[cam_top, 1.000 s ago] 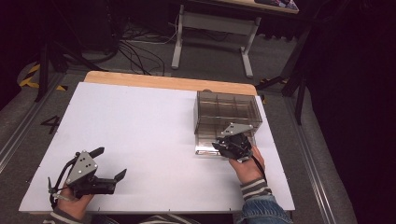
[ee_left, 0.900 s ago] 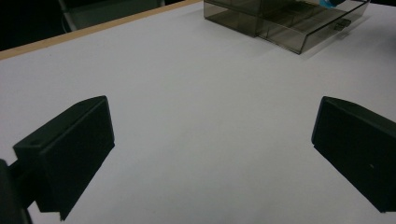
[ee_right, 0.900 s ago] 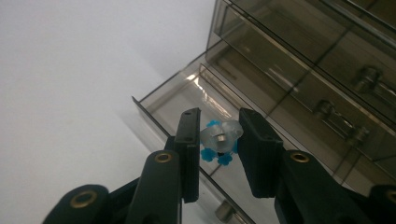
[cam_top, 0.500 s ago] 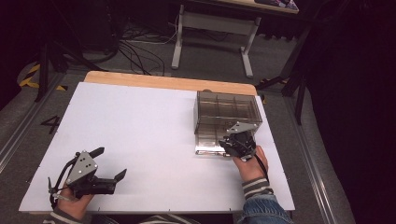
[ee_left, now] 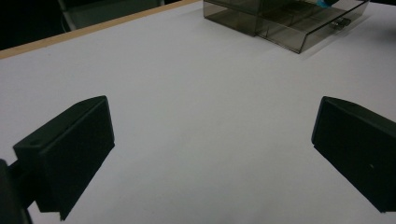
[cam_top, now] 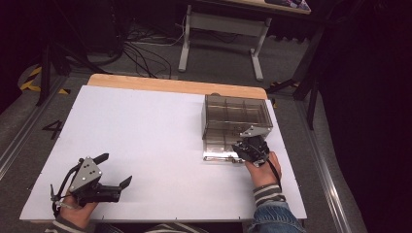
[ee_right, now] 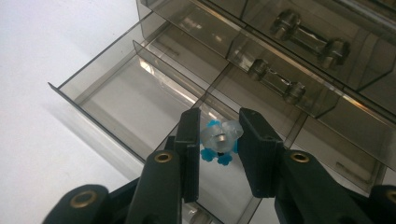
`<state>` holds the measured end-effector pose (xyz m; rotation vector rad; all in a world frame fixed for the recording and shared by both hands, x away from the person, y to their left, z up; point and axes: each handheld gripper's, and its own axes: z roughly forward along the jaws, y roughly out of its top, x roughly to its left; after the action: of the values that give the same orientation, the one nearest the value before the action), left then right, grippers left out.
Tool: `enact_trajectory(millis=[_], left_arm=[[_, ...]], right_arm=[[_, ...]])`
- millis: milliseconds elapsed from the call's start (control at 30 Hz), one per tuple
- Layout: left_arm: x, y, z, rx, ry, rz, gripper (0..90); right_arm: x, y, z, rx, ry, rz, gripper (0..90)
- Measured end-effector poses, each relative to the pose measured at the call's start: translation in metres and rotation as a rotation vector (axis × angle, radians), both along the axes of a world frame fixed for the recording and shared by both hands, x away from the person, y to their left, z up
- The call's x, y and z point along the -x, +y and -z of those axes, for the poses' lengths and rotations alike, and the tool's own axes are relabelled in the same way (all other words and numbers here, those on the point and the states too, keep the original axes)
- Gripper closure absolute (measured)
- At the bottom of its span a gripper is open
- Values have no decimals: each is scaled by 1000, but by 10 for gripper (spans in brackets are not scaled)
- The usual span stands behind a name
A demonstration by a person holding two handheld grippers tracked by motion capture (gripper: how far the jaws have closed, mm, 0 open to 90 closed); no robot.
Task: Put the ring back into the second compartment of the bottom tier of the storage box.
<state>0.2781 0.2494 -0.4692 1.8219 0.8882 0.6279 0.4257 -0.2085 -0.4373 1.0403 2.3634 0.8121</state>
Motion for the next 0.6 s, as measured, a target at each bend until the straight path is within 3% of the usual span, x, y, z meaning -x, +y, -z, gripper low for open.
enact_trajectory(millis=[600], left_arm=[[-1,0,0,-6,3,2,0]], right_arm=[[-13,1,14,13,36,23,703]])
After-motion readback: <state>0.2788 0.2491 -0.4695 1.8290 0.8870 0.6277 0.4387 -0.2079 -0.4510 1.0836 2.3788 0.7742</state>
